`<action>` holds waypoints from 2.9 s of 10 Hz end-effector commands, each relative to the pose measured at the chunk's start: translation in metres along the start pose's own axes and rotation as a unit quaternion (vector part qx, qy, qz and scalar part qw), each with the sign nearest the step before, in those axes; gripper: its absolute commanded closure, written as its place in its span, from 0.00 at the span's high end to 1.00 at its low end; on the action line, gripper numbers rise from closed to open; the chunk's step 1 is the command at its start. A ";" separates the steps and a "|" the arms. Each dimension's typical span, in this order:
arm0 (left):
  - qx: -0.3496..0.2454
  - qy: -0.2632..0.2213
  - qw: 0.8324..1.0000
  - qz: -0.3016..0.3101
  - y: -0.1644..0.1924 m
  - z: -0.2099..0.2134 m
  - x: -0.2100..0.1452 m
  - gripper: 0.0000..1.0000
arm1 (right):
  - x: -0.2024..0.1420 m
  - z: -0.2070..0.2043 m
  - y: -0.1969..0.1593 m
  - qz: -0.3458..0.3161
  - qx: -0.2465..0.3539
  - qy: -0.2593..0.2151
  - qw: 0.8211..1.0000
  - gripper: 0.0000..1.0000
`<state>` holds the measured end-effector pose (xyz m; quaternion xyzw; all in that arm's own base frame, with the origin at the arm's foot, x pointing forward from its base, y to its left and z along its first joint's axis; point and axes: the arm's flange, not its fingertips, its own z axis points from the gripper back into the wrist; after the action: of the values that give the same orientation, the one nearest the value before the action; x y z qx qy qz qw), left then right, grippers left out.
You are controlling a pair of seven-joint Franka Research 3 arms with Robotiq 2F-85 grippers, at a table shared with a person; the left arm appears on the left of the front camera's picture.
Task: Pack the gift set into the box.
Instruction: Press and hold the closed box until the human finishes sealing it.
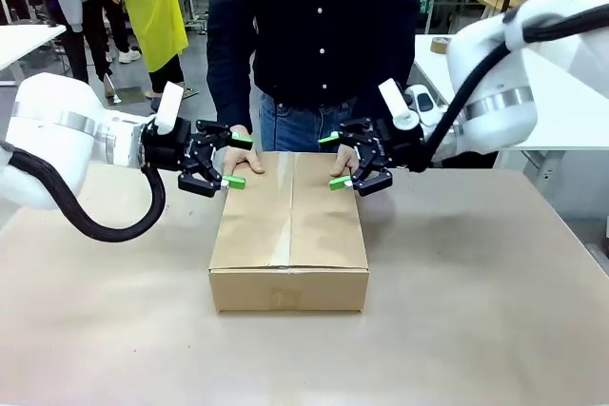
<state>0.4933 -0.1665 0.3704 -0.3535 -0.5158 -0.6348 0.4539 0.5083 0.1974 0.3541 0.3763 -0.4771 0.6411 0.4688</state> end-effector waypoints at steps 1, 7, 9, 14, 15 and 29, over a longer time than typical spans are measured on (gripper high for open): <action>0.000 0.008 1.000 -0.004 -0.004 -0.002 -0.003 1.00 | 0.030 0.020 0.022 -0.044 -0.055 0.019 0.997 1.00; 0.004 0.000 0.999 0.033 -0.003 0.008 -0.017 1.00 | -0.009 -0.004 0.015 -0.019 -0.003 0.022 1.000 1.00; 0.011 0.004 0.998 0.063 -0.023 0.011 -0.022 1.00 | -0.018 -0.012 0.029 -0.049 -0.009 0.024 0.998 1.00; -0.021 0.009 0.991 0.129 -0.035 -0.014 -0.051 1.00 | -0.033 -0.032 0.035 -0.120 -0.110 0.064 0.985 1.00; -0.019 0.025 0.991 0.131 -0.034 -0.022 -0.057 1.00 | -0.038 -0.037 0.029 -0.138 -0.106 0.059 0.983 1.00; -0.014 0.042 0.991 0.128 -0.033 -0.033 -0.059 1.00 | -0.050 -0.039 0.017 -0.173 -0.019 0.036 0.984 1.00</action>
<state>0.4845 -0.1851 0.3007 -0.3972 -0.4374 -0.5908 0.5494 0.5089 0.2204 0.2955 0.4258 -0.3966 0.5610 0.5888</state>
